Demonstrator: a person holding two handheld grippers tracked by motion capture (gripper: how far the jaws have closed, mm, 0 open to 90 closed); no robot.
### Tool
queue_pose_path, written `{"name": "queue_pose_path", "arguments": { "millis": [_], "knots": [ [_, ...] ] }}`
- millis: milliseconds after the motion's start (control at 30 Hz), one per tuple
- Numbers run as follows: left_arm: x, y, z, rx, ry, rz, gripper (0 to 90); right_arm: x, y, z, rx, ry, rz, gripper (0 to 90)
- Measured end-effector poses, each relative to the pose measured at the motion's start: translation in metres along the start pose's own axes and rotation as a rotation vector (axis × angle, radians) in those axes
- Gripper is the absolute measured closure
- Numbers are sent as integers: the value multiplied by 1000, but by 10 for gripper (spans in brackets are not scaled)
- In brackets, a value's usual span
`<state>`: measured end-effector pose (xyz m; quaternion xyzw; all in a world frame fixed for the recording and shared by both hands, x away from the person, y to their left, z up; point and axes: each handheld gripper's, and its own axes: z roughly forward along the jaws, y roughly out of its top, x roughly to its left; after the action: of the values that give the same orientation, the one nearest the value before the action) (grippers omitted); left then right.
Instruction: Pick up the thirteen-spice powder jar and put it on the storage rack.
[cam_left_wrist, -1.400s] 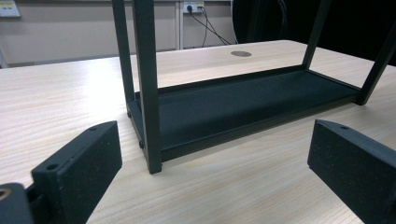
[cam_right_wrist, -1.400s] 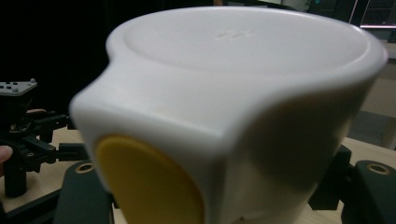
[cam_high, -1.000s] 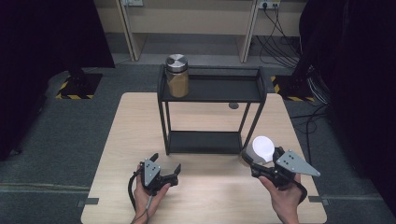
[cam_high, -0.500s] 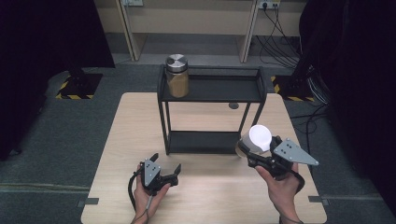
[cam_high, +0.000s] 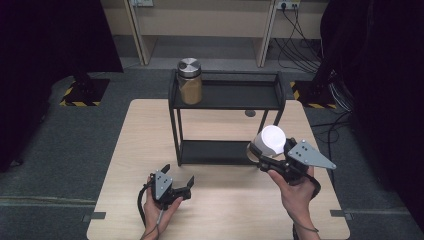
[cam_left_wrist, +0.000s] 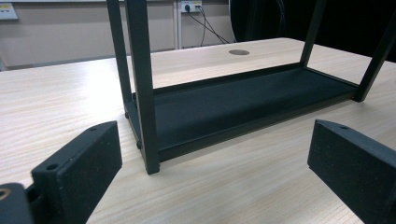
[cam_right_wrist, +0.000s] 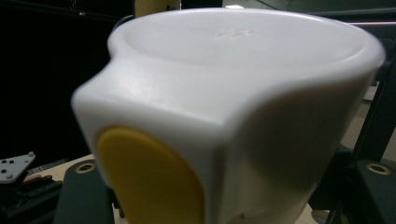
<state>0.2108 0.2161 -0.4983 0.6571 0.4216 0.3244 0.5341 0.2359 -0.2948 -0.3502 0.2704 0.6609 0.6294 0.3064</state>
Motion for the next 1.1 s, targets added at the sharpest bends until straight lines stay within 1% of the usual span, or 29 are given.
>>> {"name": "queue_pose_path", "arguments": {
  "millis": [67, 200, 333, 867, 1100],
  "knots": [
    [0, 0, 0, 0, 0, 1, 22, 0, 2, 0, -4, 0, -5, 308],
    [0, 0, 0, 1, 1, 1, 22, 0, 10, 2, -21, -2, -17, 308],
    [-1, 0, 0, 1, 2, 6, 22, -1, 18, 4, -26, -1, -27, 308],
    [-1, 0, 0, 1, 0, 6, 22, -1, 26, 13, -28, 2, -34, 308],
    [-1, 1, 0, 3, 0, 6, 22, -3, 32, 17, -39, -3, -35, 308]
  ]
}}
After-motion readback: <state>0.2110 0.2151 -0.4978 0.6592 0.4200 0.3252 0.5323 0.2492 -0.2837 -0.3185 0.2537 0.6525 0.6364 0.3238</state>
